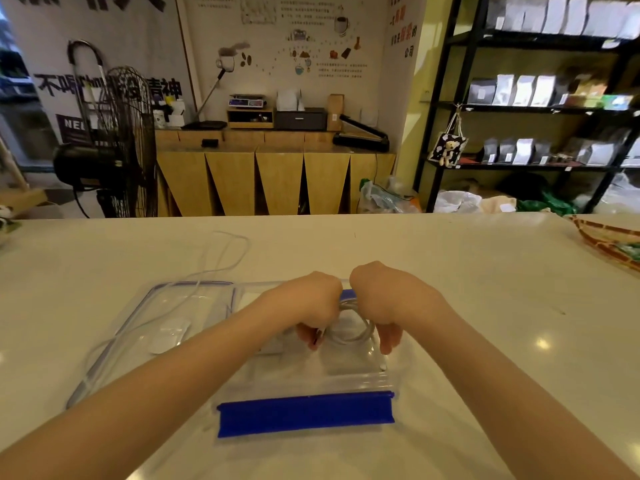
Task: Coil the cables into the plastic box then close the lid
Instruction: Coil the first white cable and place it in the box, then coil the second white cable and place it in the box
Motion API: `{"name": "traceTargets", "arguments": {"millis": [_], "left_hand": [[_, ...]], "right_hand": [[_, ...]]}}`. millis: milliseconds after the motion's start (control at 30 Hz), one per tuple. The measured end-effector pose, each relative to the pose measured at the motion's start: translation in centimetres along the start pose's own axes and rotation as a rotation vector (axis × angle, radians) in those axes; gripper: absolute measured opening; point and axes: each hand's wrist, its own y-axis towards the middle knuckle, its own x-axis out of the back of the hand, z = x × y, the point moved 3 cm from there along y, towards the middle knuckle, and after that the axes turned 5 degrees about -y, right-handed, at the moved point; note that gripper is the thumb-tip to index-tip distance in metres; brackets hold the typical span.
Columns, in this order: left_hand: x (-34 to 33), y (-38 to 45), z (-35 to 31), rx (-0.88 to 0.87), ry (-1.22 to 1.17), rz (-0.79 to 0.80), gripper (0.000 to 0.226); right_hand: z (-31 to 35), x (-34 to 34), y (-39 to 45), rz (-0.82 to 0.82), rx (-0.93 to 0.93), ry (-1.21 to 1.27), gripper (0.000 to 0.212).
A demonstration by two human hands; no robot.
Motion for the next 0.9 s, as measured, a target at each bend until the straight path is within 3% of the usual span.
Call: {"name": "traceTargets", "arguments": {"millis": [100, 233, 367, 567, 767, 900], "left_hand": [[-0.4, 0.4, 0.1, 0.030, -0.019, 0.013, 0.033], [-0.4, 0.4, 0.0, 0.038, -0.054, 0.002, 0.027], [-0.2, 0.1, 0.1, 0.026, -0.080, 0.016, 0.027], [1.1, -1.4, 0.3, -0.029, -0.026, -0.007, 0.027], [4.4, -5.0, 1.7, -0.110, -0.164, -0.070, 0.026], [7.9, -7.7, 5.3, -0.069, -0.290, -0.132, 0.021]], "right_hand": [[0.4, 0.1, 0.3, 0.018, 0.004, -0.058, 0.008], [0.6, 0.3, 0.2, -0.048, 0.050, -0.042, 0.026], [0.2, 0.3, 0.2, -0.040, 0.082, 0.001, 0.023], [-0.8, 1.3, -0.7, -0.009, 0.222, 0.294, 0.027], [-2.2, 3.1, -1.5, -0.260, 0.309, 0.514, 0.020], [-0.7, 3.4, -1.9, -0.325, 0.387, 0.593, 0.017]]}}
